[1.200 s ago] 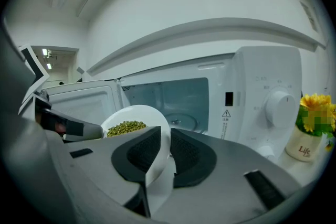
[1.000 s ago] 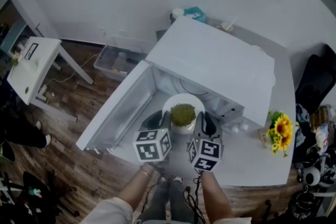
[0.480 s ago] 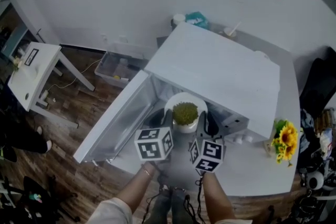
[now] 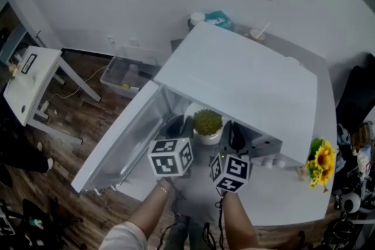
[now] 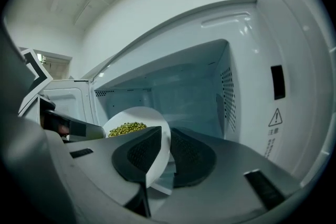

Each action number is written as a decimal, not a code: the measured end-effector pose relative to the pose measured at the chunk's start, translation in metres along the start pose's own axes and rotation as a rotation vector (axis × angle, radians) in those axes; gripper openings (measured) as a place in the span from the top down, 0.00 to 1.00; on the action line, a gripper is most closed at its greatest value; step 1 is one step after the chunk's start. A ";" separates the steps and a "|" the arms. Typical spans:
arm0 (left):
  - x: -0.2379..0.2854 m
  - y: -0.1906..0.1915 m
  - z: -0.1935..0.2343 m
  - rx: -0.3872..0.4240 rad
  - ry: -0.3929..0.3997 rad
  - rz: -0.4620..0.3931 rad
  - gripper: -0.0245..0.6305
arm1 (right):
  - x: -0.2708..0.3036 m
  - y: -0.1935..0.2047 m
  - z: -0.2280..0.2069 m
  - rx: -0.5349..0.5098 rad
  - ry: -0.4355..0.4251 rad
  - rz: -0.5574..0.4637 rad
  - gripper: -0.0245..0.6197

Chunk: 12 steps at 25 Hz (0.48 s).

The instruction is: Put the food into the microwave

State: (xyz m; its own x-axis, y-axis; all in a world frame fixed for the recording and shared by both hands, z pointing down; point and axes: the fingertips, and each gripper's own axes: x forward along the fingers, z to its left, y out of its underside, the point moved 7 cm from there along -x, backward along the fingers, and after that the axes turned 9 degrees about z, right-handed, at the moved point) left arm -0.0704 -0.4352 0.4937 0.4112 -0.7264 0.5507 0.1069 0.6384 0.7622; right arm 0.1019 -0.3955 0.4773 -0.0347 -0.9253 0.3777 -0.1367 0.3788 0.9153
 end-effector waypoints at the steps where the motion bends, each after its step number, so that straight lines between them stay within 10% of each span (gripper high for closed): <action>1: 0.003 -0.001 0.000 0.003 0.003 -0.003 0.84 | 0.003 0.000 -0.001 0.000 0.004 -0.003 0.87; 12: 0.038 -0.003 0.004 0.015 0.038 -0.028 0.84 | 0.025 0.008 -0.008 0.008 0.070 -0.008 0.87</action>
State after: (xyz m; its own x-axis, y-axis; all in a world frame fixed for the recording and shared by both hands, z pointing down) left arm -0.0586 -0.4663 0.5136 0.4423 -0.7336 0.5160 0.1051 0.6137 0.7825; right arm 0.1081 -0.4161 0.4950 0.0359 -0.9245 0.3795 -0.1450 0.3709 0.9173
